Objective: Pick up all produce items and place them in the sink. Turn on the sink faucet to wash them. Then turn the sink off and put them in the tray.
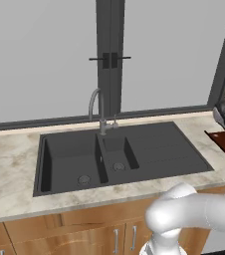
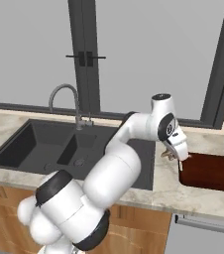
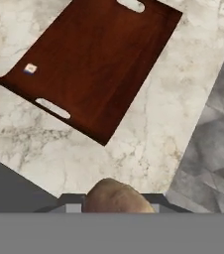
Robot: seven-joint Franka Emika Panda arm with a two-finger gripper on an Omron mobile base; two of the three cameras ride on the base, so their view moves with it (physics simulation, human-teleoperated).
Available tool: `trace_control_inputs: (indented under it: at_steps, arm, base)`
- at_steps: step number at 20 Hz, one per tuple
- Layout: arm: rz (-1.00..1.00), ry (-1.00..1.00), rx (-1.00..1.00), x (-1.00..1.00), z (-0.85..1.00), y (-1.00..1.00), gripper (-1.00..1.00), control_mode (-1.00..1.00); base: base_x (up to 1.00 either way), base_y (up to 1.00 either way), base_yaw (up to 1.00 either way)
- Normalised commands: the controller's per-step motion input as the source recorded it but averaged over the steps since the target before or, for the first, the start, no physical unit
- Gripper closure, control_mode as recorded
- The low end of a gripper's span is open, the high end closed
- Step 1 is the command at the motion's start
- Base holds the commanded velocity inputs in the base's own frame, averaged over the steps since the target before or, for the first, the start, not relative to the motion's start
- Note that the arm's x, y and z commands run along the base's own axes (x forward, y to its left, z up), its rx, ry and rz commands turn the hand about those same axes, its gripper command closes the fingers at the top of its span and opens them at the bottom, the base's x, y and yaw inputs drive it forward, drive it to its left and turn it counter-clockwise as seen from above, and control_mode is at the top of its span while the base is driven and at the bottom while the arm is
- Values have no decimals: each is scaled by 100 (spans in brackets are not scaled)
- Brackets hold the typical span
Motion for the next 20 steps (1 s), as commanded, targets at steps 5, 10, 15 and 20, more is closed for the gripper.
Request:
trace_control_inputs:
  at_steps: [5, 10, 15, 20]
  arm:
    - [19, 0, -2, 0, 2, 100, 100, -100]
    - [17, 0, -2, 0, 0, 100, 100, -100]
    - [21, 0, -5, -30, 0, 74, 100, -100]
    - [26, 0, -5, -26, 0, 68, 100, -100]
  base:
    - [0, 0, 0]
    - [0, 0, 0]
    - [0, 0, 0]
    - [0, 0, 0]
